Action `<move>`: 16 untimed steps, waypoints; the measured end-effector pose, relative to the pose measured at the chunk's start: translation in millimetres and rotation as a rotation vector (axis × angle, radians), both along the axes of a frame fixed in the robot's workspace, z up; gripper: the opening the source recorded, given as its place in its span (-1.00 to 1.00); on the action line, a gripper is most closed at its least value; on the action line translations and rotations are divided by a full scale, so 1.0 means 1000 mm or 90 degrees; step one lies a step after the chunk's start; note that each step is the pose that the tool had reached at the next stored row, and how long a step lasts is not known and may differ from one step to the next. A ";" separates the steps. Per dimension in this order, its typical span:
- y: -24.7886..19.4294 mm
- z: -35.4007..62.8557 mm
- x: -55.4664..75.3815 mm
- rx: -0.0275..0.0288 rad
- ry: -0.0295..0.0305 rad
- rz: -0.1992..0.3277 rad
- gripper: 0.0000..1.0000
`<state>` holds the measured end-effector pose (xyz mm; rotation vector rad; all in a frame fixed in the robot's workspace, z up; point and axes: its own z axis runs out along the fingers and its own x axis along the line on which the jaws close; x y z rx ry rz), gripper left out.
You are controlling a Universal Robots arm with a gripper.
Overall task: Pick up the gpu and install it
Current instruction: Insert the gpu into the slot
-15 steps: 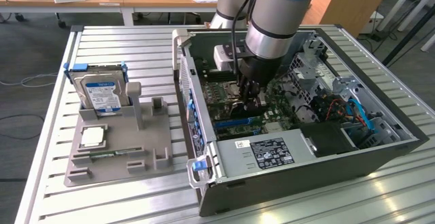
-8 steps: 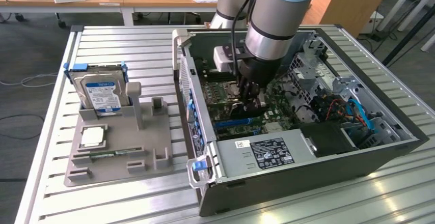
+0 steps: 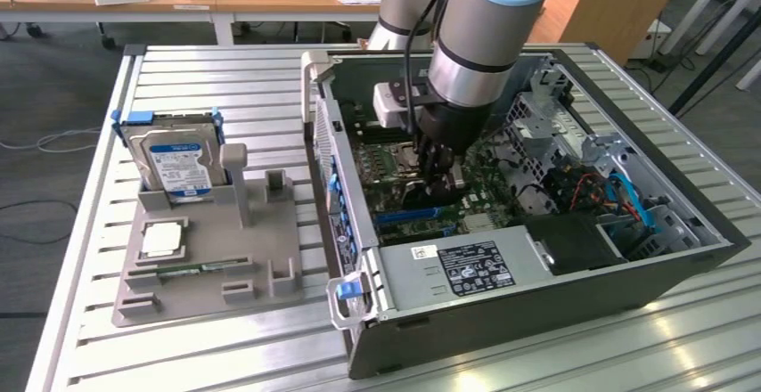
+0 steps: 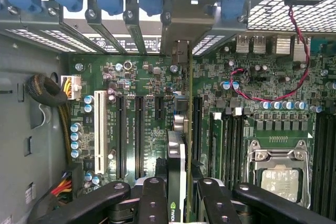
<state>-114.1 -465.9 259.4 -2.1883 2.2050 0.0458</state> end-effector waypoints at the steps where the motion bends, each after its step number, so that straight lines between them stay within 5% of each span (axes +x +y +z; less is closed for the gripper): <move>1: 0.0000 -0.0001 0.000 0.0000 0.0000 0.000 -0.46; 16: 0.0000 -0.0034 0.000 -0.0001 0.0000 0.000 -0.46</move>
